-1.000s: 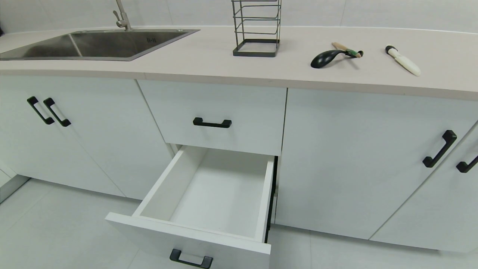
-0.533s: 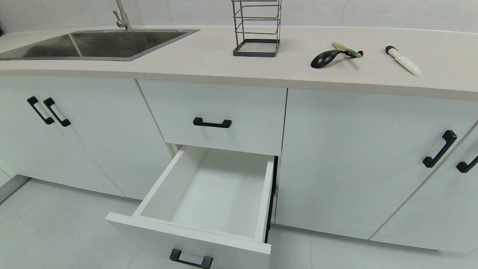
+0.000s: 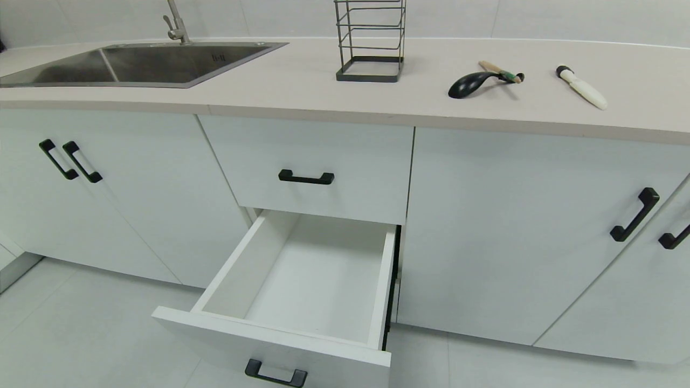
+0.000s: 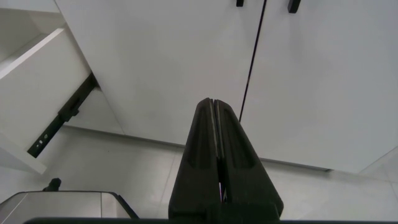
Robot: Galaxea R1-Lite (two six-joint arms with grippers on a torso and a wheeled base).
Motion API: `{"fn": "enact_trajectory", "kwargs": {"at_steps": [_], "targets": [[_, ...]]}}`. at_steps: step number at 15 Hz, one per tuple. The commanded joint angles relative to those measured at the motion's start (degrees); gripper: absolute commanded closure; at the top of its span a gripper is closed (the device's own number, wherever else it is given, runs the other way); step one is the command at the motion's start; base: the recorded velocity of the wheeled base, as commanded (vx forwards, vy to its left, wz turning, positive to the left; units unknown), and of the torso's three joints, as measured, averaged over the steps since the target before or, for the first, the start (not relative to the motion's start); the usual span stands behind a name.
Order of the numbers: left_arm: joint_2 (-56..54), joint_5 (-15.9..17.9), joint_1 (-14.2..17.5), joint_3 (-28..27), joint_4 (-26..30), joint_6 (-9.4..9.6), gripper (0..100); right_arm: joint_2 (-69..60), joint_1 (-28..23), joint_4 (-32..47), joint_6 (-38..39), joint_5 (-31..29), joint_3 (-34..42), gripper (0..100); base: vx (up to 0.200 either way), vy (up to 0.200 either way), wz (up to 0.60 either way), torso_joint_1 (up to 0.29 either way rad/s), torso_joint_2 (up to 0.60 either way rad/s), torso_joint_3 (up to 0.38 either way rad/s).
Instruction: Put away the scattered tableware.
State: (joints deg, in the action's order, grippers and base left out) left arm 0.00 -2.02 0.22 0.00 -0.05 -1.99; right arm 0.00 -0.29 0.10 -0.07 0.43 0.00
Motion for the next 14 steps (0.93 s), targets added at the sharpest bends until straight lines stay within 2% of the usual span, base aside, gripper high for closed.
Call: {"fn": "enact_trajectory", "kwargs": {"at_steps": [1, 12, 14], "targets": [[0.0, 0.0, 0.04, 0.0, -0.04, 0.05, 0, 0.09, 0.03, -0.01, -0.01, 0.01, 0.0, 100, 0.0, 0.0, 0.0, 0.0, 0.0, 0.0], [0.0, 0.0, 0.04, 0.0, -0.13, -0.03, 0, 0.0, 0.03, -0.01, 0.07, 0.1, 0.0, 100, 0.0, 0.0, 0.05, 0.0, 0.0, 0.0], [0.0, 0.0, 0.04, 0.0, -0.13, -0.03, 0, 0.0, 0.03, -0.01, 0.07, 0.1, 0.0, 100, 0.2, 0.0, 0.0, 0.005, 0.01, 0.007]]}}
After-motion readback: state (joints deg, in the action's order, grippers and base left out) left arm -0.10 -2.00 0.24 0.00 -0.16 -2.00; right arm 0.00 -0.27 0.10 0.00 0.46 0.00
